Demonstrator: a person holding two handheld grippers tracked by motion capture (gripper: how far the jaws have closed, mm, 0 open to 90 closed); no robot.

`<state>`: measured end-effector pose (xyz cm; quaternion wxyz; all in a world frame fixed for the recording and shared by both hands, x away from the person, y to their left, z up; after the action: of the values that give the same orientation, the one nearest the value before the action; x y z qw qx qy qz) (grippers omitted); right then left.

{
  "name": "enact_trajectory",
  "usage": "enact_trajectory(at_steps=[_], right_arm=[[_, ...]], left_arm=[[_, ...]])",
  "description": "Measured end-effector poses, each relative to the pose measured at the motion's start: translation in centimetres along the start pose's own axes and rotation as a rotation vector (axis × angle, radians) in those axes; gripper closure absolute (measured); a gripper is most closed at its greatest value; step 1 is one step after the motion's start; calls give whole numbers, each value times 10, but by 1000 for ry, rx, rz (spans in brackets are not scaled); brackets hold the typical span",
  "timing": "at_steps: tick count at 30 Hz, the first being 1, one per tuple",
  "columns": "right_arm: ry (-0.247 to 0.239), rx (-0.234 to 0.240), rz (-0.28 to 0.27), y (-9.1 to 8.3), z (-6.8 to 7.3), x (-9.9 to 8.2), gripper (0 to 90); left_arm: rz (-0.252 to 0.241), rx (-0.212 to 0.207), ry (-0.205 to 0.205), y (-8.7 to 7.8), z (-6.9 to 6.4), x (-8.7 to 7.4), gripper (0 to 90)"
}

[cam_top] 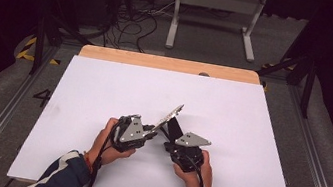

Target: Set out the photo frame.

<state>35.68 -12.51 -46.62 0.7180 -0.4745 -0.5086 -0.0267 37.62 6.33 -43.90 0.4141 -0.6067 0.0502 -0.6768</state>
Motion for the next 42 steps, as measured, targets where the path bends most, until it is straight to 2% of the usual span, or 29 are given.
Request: enact_trajectory(at_steps=[10,18,24,29,32,33,34,35,39,42], right_arm=[[-12,7,9,-1,-7,0,900],[-20,1,4,-2,-13,0,900],[-20,-5,-7,-1,-17,-1,900],[-19,-6,-1,-1,-17,-3,900],[-18,-7,-1,-1,-17,-4,889],[-18,-6,-1,-1,-16,-4,885],[-20,-9,0,-1,-16,-5,877],[-19,-13,-1,-1,-15,-6,856],[-20,-24,4,-1,-12,-7,830],[-16,-26,0,-1,-12,-8,831]], left_arm=[[0,-4,-10,1,-2,1,743],[-15,-11,-40,1,-2,2,743],[-8,-11,-37,5,-1,0,746],[22,-13,-39,14,0,-4,694],[32,-20,-52,18,0,-6,595],[38,-25,-65,23,0,-7,595],[43,-21,-64,25,0,-8,545],[50,-9,-71,30,1,-8,534],[42,-2,-109,36,4,-10,537],[28,-2,-105,35,5,-11,591]])
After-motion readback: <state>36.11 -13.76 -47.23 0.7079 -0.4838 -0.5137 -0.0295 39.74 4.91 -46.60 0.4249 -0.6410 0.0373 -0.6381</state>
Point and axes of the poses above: each handheld gripper's, and its own axes: y roughly forward along the jaws, x roughly out of its top, z roughly to its left, the point moved 3 cm from there along y, roughly forward along the jaws, and after that the axes turned 4 degrees about z, right-handed, at the moved point
